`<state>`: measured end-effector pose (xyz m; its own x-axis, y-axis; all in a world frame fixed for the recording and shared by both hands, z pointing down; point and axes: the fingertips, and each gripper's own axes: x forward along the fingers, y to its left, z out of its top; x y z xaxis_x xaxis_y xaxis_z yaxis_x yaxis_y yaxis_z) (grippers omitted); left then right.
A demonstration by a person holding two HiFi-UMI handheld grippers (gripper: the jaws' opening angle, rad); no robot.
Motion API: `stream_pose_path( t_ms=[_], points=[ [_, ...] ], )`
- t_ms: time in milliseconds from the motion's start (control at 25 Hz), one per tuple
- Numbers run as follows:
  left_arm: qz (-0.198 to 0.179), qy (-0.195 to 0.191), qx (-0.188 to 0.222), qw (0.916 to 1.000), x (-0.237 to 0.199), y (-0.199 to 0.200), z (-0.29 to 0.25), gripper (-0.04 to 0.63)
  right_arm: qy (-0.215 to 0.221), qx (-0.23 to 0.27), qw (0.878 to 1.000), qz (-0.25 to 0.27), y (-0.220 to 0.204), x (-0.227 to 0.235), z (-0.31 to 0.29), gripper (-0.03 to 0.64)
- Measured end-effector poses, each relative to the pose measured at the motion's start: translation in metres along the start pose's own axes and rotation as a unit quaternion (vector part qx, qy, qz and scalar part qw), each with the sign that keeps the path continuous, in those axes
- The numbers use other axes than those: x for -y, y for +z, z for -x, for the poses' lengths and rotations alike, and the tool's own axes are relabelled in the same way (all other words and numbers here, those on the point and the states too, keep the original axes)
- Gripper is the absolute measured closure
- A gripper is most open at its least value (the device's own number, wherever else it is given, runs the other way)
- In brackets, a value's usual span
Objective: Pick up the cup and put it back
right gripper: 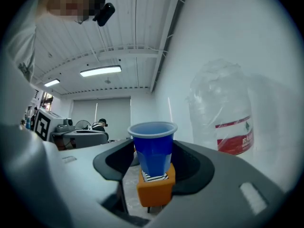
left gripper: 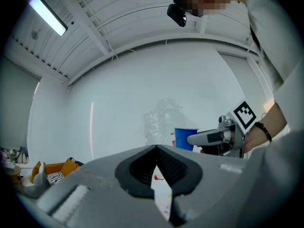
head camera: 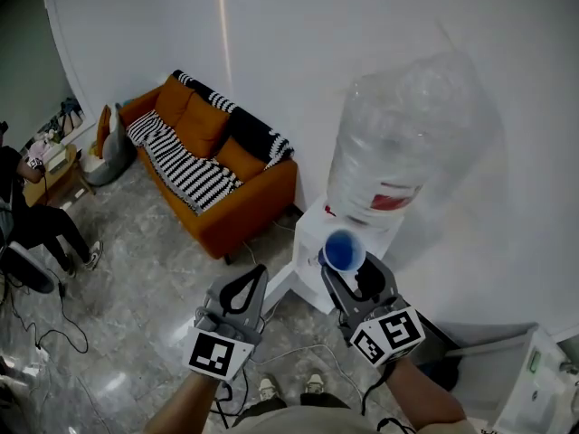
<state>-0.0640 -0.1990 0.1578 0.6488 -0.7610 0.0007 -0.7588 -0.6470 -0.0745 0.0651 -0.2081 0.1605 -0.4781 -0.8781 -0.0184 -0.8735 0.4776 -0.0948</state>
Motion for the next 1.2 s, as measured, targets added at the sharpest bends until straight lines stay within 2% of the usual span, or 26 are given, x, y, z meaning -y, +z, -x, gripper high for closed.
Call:
stream_pose_path(
  t_ms=[360,600,760,920,1200],
  points=[
    [-0.002,0.009,-0.003,1.0000,-0.046,-0.022,-0.053,0.594,-0.056,-0.022,0.998,-0.010,-0.055,0.050,-0.088,0.365],
    [-0.007,0.013,-0.019,0.9997,-0.072,-0.066,-0.088,0.594,-0.088,-0.056,0.994,-0.027,-0.111,0.081,-0.130,0.365],
    [0.014,0.032,-0.032,0.9989,-0.089,-0.094,-0.106,0.594,-0.109,-0.083,0.990,-0.035,-0.144,0.107,-0.152,0.365],
    [-0.002,0.028,-0.045,0.9986,-0.101,-0.124,-0.124,0.594,-0.145,-0.098,0.984,-0.040,-0.168,0.129,-0.164,0.365],
    [-0.023,0.005,-0.055,0.9982,-0.106,-0.154,-0.146,0.594,-0.183,-0.108,0.976,-0.037,-0.205,0.143,-0.177,0.365]
  ],
)
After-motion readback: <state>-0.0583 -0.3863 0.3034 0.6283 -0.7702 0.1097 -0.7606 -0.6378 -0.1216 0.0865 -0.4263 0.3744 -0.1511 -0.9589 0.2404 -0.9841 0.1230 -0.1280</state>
